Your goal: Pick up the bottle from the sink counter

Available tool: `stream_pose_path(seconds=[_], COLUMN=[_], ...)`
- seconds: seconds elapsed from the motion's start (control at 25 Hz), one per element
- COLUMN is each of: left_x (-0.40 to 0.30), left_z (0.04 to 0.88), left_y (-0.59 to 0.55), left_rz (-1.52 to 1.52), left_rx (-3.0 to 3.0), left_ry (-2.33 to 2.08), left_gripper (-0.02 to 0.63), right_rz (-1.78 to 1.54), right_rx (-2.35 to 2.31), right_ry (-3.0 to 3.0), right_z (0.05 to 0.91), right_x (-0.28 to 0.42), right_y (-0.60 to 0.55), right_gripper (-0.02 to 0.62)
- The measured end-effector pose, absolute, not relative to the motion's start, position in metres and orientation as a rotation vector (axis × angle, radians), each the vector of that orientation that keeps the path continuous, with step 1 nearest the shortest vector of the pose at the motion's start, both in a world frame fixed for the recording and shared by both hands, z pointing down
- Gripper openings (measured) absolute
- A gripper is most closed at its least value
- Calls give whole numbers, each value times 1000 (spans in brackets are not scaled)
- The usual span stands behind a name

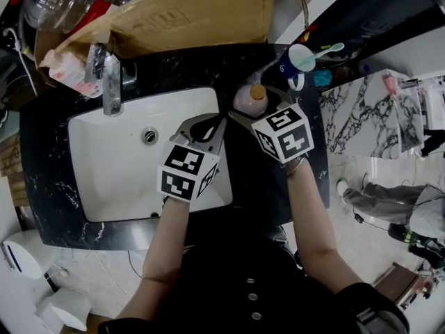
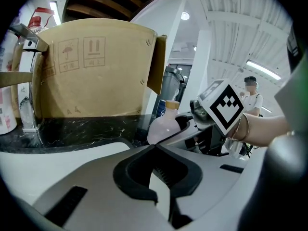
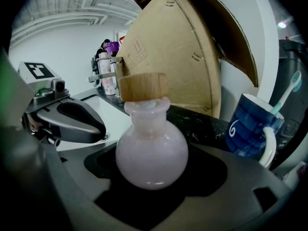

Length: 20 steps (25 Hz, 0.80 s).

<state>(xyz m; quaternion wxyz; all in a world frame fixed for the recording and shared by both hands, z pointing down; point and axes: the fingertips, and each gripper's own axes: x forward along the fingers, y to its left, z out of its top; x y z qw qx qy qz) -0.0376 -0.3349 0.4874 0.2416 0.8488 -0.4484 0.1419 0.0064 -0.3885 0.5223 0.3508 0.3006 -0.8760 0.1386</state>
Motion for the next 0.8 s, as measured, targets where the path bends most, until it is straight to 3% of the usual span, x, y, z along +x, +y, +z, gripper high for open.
stream_pose_path(seconds=[0.8], left_x=[-41], left_z=[451], left_y=[-313], left_rz=[384], left_rx=[2392], left_ry=[-1267], left_gripper=[17], right_rz=[308], right_rx=[818], right_ry=[-2432], right_z=[471], right_x=[8], right_y=[-342], right_gripper=[397])
